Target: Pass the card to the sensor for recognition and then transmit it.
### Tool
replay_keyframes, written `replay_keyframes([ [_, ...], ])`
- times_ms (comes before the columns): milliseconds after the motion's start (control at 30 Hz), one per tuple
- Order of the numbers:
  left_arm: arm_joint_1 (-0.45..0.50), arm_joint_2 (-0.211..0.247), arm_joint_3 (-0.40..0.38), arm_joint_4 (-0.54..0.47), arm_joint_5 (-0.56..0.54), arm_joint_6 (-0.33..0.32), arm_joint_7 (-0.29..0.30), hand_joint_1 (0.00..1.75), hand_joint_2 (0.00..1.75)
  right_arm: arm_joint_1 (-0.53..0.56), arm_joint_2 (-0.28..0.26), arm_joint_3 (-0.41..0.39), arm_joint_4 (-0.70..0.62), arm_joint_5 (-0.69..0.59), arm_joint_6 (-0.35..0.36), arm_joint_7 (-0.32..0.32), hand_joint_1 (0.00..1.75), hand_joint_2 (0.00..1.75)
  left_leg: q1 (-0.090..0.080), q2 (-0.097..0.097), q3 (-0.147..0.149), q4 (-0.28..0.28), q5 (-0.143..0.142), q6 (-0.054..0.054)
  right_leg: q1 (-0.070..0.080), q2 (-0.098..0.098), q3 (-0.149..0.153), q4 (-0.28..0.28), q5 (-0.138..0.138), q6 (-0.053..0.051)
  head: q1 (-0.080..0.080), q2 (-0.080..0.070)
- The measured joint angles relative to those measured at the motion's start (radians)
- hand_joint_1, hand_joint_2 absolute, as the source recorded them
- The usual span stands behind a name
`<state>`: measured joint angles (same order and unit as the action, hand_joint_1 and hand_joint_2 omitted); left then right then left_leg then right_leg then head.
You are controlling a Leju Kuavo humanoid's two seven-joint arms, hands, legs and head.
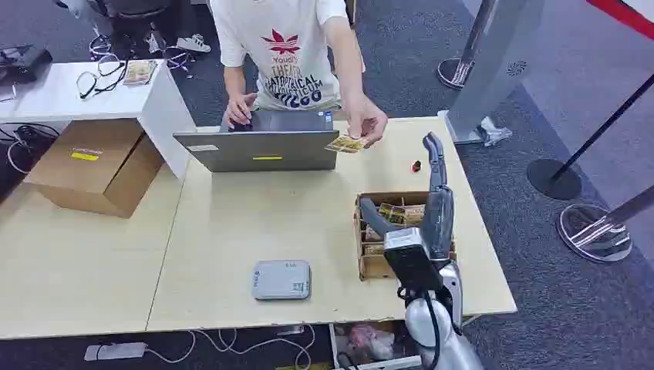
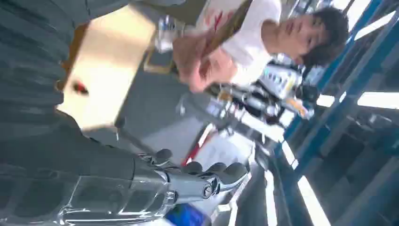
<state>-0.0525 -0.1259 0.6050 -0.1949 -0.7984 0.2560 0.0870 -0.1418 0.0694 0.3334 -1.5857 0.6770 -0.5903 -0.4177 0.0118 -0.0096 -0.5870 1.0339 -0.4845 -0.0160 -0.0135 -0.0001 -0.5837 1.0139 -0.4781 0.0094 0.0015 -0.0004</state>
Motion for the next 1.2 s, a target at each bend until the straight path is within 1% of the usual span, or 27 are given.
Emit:
replay_keyframes([
  [67, -0.003, 0.000, -0.001, 0.000, 0.000, 0.003, 0.000, 0.00, 0.00, -0.027, -0.008, 0.019, 0.032, 0.085, -0.048, 0.019, 0.00, 1.75, 0.000, 0.000, 0.000, 0.000, 0.000, 0.000, 0.000, 0.000, 0.000, 0.000, 0.000, 0.000, 0.000, 0.000],
  [133, -0.003, 0.000, -0.001, 0.000, 0.003, 0.006, 0.000, 0.00, 0.00, -0.071, -0.014, 0.046, 0.085, 0.206, -0.092, 0.054, 0.00, 1.75, 0.000, 0.000, 0.000, 0.000, 0.001, 0.000, 0.000, 0.000, 0.000, 0.000, 0.001, 0.000, 0.000, 0.000],
  [300, -0.001, 0.000, -0.001, 0.000, 0.012, 0.017, -0.003, 0.00, 0.00, -0.162, -0.015, 0.074, 0.188, 0.391, -0.099, 0.080, 0.00, 1.75, 0.000, 0.000, 0.000, 0.000, 0.001, 0.000, 0.000, 0.000, 0.000, 0.000, 0.001, -0.001, -0.001, 0.000],
  [433, 0.000, 0.000, -0.001, 0.000, 0.022, 0.023, -0.003, 0.00, 0.00, -0.211, -0.013, 0.087, 0.249, 0.437, -0.099, 0.093, 0.00, 1.75, 0.000, 0.000, 0.000, 0.000, 0.001, 0.000, 0.000, 0.000, 0.000, 0.000, 0.001, -0.001, 0.000, 0.000],
  [567, 0.001, 0.000, -0.001, 0.000, 0.026, 0.026, -0.003, 0.00, 0.00, -0.248, -0.011, 0.102, 0.297, 0.445, -0.100, 0.103, 0.00, 1.75, 0.000, 0.000, 0.000, 0.000, 0.001, 0.000, 0.000, -0.001, 0.000, 0.000, 0.001, 0.000, 0.000, 0.000],
  [633, 0.003, 0.000, 0.000, 0.000, 0.027, 0.029, -0.003, 0.00, 0.00, -0.258, -0.011, 0.108, 0.315, 0.445, -0.101, 0.103, 0.05, 1.75, 0.000, 0.000, 0.000, 0.000, 0.001, 0.000, 0.000, -0.001, 0.000, 0.000, 0.001, 0.000, 0.000, 0.000],
  [667, 0.004, 0.000, 0.000, 0.000, 0.029, 0.031, -0.003, 0.00, 0.00, -0.262, -0.011, 0.111, 0.323, 0.443, -0.101, 0.103, 0.19, 1.75, 0.000, 0.000, 0.000, 0.000, 0.001, 0.000, 0.000, -0.001, 0.000, 0.000, 0.001, 0.000, 0.000, 0.000],
  [767, 0.004, 0.000, 0.000, 0.000, 0.033, 0.035, -0.003, 0.00, 0.00, -0.276, -0.011, 0.118, 0.345, 0.433, -0.101, 0.103, 0.51, 1.75, 0.000, 0.000, 0.000, 0.000, 0.001, 0.000, 0.000, -0.001, 0.000, 0.000, 0.001, 0.000, 0.000, 0.000],
  [800, 0.005, 0.000, 0.000, 0.000, 0.033, 0.035, -0.003, 0.00, 0.00, -0.278, -0.011, 0.120, 0.348, 0.432, -0.101, 0.102, 0.70, 1.75, 0.000, 0.000, 0.000, 0.000, 0.001, 0.000, 0.000, -0.001, 0.000, 0.000, 0.001, 0.000, 0.000, 0.000],
  [833, 0.005, 0.000, 0.000, 0.000, 0.034, 0.035, -0.003, 0.00, 0.00, -0.281, -0.011, 0.123, 0.352, 0.430, -0.101, 0.101, 0.93, 1.75, 0.000, 0.000, 0.000, 0.000, 0.001, 0.000, 0.000, -0.001, 0.000, 0.000, 0.001, 0.000, 0.000, 0.000],
  [867, 0.005, 0.000, 0.000, 0.000, 0.035, 0.036, -0.003, 0.00, 0.00, -0.284, -0.011, 0.126, 0.359, 0.427, -0.101, 0.101, 1.05, 1.75, 0.000, 0.000, 0.000, 0.000, 0.001, 0.000, 0.000, -0.001, 0.000, 0.000, 0.001, 0.000, 0.000, 0.000],
  [900, 0.006, 0.000, 0.000, 0.000, 0.036, 0.037, -0.003, 0.00, 0.00, -0.290, -0.011, 0.129, 0.368, 0.424, -0.101, 0.101, 1.40, 1.75, 0.000, 0.000, 0.000, 0.000, 0.001, 0.000, 0.000, -0.001, 0.000, 0.000, 0.001, -0.001, 0.000, 0.000],
  [967, 0.006, 0.000, 0.001, 0.000, 0.037, 0.039, -0.003, 0.00, 0.00, -0.296, -0.011, 0.132, 0.378, 0.422, -0.101, 0.101, 1.55, 1.75, 0.000, 0.000, 0.000, 0.000, 0.001, 0.000, 0.000, -0.001, 0.000, 0.000, 0.001, -0.001, 0.000, 0.000],
  [1000, 0.006, 0.000, 0.002, 0.000, 0.039, 0.040, -0.003, 0.00, 0.00, -0.296, -0.011, 0.134, 0.381, 0.422, -0.101, 0.101, 1.61, 1.75, 0.000, -0.001, 0.000, 0.000, 0.001, 0.000, 0.000, -0.001, 0.000, 0.000, 0.001, -0.001, 0.000, 0.000],
  [1033, 0.008, -0.001, 0.003, 0.000, 0.039, 0.042, -0.003, 0.00, 0.00, -0.297, -0.010, 0.136, 0.385, 0.422, -0.101, 0.100, 1.61, 1.75, 0.000, -0.001, 0.000, 0.000, 0.001, 0.000, 0.000, -0.001, 0.000, 0.000, 0.001, -0.001, 0.000, 0.000],
  [1067, 0.008, -0.001, 0.003, 0.000, 0.040, 0.043, -0.003, 0.00, 0.00, -0.298, -0.010, 0.137, 0.388, 0.421, -0.101, 0.100, 1.73, 1.75, 0.000, 0.000, 0.000, 0.000, 0.001, 0.000, 0.000, -0.001, 0.000, 0.000, 0.001, -0.001, 0.000, 0.000],
  [1200, 0.010, -0.002, 0.005, 0.000, 0.042, 0.047, -0.003, 0.00, 0.00, -0.301, -0.010, 0.142, 0.396, 0.420, -0.101, 0.100, 1.75, 1.75, 0.000, 0.000, 0.000, 0.000, 0.001, 0.000, 0.000, -0.001, 0.000, 0.000, 0.001, 0.000, 0.000, 0.000],
])
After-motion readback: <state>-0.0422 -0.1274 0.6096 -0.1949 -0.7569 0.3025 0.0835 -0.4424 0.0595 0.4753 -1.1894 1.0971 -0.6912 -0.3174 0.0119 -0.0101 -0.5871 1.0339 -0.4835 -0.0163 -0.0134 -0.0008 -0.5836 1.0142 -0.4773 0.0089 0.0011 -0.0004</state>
